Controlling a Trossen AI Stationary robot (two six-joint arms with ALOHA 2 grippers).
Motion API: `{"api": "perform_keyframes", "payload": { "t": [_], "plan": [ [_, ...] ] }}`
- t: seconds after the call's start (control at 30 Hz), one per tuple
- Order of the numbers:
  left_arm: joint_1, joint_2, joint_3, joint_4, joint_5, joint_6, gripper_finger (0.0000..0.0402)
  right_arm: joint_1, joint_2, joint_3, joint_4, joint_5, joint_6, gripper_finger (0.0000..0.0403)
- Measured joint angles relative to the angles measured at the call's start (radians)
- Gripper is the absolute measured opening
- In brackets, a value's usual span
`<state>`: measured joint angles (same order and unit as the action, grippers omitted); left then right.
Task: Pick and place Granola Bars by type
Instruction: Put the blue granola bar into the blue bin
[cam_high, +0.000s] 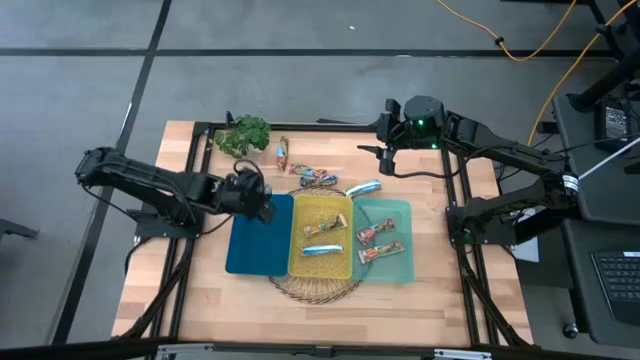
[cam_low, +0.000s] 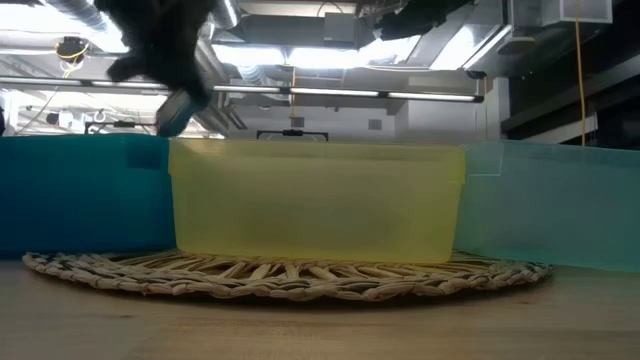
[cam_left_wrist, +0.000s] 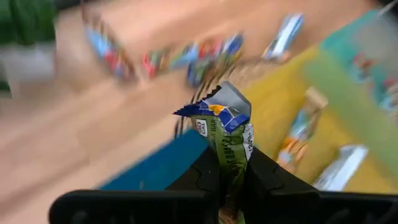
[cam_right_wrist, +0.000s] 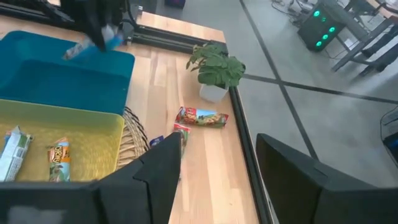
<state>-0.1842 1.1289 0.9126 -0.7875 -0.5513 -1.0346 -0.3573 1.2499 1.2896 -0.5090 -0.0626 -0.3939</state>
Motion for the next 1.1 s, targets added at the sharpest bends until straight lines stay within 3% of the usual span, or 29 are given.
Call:
{"api": "perform_keyframes", "payload": {
  "t": [0.17,0.4,1.1],
  "plan": [
    [-0.006,0.058,-0.097,0.005,0.083,-0.121,0.0027,0.000,0.000,0.000,0.000,-0.001,0.000,0.0210],
    [-0.006,0.121,-0.169,0.024,0.178,-0.157,0.0027,0.000,0.000,0.000,0.000,-0.014,-0.002,0.0210],
    [-0.003,0.359,-0.175,0.096,0.364,-0.108,0.0037,0.000,0.000,0.000,0.000,-0.018,-0.001,0.0210]
  ]
}}
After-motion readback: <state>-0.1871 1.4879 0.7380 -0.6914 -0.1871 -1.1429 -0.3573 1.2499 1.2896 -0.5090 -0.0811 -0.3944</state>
